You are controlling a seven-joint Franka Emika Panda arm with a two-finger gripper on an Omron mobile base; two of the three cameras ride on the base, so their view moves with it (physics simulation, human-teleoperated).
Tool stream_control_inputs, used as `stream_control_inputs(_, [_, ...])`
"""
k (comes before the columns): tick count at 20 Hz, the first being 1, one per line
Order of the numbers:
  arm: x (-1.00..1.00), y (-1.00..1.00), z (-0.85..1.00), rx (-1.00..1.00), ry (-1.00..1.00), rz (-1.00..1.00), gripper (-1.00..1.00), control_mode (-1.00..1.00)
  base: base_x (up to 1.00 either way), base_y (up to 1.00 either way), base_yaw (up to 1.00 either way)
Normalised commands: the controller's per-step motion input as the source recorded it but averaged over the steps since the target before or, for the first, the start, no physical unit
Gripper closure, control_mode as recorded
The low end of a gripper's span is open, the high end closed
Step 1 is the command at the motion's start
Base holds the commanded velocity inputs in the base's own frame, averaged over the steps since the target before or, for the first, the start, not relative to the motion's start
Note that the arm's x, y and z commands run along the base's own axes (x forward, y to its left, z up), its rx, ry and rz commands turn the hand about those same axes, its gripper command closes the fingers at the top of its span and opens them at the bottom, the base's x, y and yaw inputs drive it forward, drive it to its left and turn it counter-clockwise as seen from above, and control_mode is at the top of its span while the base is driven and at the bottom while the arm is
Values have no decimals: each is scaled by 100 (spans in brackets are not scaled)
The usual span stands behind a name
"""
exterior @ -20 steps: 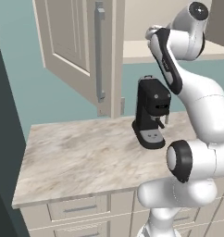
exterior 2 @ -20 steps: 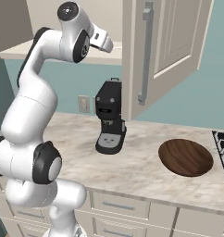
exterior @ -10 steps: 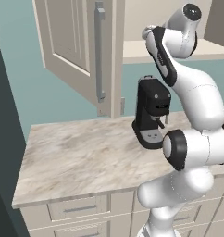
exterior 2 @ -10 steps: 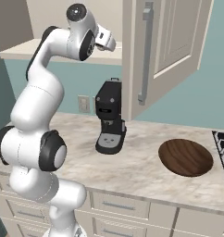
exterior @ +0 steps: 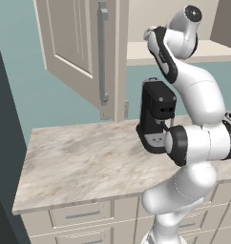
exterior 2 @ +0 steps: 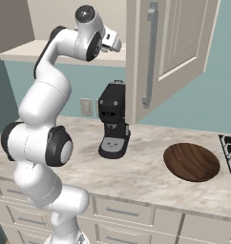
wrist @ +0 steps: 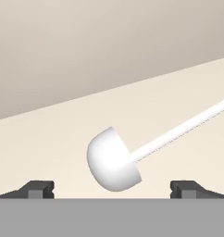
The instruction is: Open the cabinet and move the ladle to the pot. Then close the cabinet.
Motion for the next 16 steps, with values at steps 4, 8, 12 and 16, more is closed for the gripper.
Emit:
stream_control_inputs(4, [9, -1, -4, 0, 0, 3, -100, -100, 0, 0, 0])
stream_control_inputs(8, [16, 0, -13, 0, 0, 3, -100, -100, 0, 0, 0])
stream_control_inputs(12, [26, 0, -22, 0, 0, 3, -100, -100, 0, 0, 0])
stream_control_inputs(16, [30, 0, -14, 0, -1, 4, -100, -100, 0, 0, 0])
